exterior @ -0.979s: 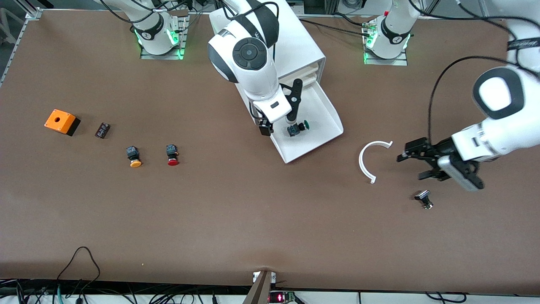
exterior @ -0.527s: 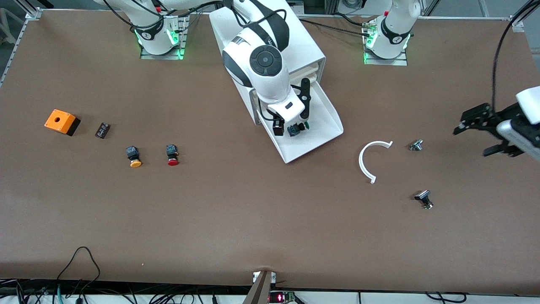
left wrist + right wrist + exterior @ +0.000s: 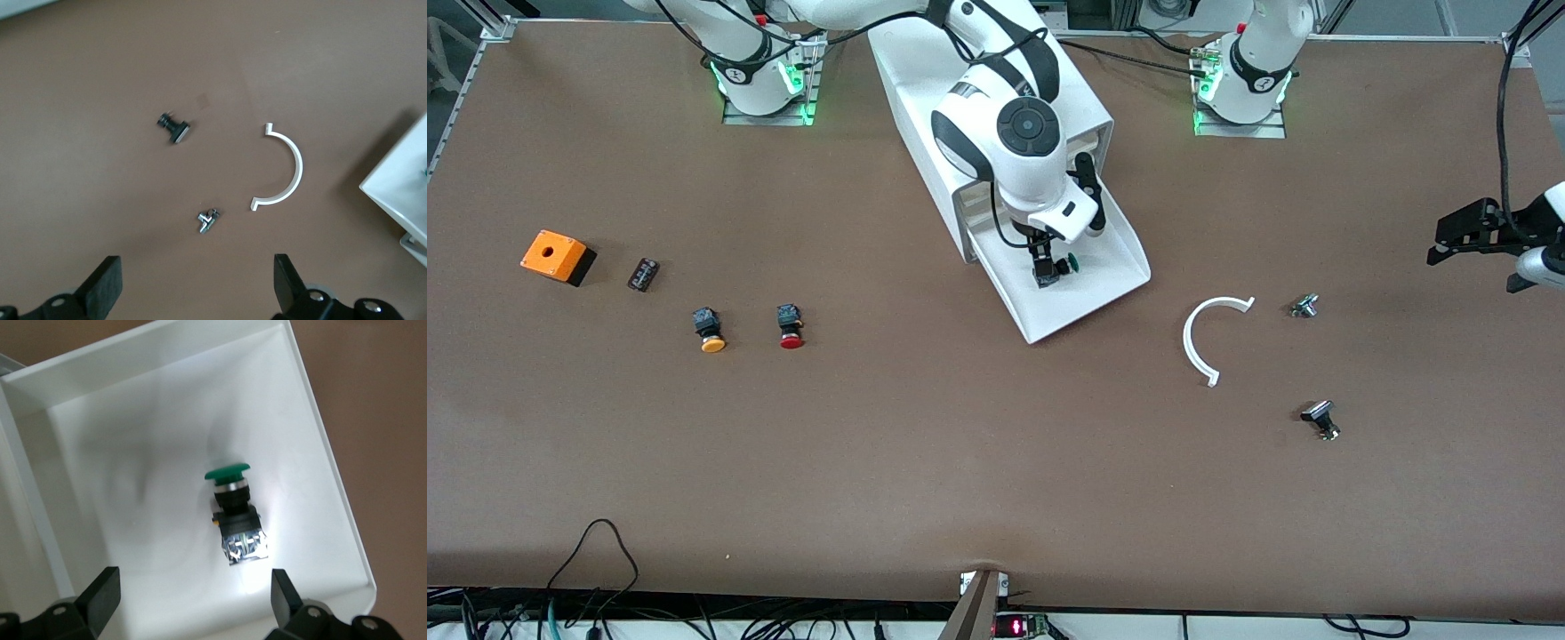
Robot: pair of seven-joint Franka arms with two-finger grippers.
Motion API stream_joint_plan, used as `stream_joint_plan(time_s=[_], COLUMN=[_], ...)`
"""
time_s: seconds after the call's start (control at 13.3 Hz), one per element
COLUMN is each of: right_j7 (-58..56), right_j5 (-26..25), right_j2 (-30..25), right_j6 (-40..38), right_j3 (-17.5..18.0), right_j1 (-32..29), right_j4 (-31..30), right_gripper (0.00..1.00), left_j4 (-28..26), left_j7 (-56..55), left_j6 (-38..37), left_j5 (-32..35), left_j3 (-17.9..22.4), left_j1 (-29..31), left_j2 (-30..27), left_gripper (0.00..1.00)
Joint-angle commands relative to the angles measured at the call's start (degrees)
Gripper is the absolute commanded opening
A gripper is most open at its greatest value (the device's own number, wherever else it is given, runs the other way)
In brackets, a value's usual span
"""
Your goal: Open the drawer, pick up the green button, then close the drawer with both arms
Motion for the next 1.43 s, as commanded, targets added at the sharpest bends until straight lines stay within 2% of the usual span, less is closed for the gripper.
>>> stream_joint_plan(time_s=[0.0, 0.23, 0.45, 0.83, 1.36], right_j7=[-0.8, -0.71, -0.44, -0.44, -0.62], right_j5=[-0.84, -0.93, -0.93, -1.01, -1.89], right_j2=[2.37, 4.74, 6.15, 7.12, 7.29], right_j6=[1.67, 4.04, 6.23, 7.65, 8.26], right_j3=[-0.1, -0.1, -0.1, -0.27, -0.54], right_j1=[0.44, 0.44, 0.36, 0.36, 0.18], right_j4=[1.76, 1.76, 1.85, 1.93, 3.25], right_gripper=[1.0, 1.0, 1.0, 1.0, 1.0], left_j4=[-0.05, -5.22, -9.01, -9.63, -8.58], left_j7=[-9.87, -17.61, -18.25, -18.25, -18.07], left_j6=[-1.55, -1.37, -0.94, -0.93, -1.46], left_j5=[4.33, 4.69, 4.43, 2.58, 0.47], left_j3=[-0.15, 0.2, 0.9, 3.62, 3.36], left_j1=[-2.77, -3.3, -4.09, -4.8, -4.18], left_j2=[-0.66, -4.08, -6.81, -7.26, -6.38], left_gripper=[1.0, 1.0, 1.0, 1.0, 1.0])
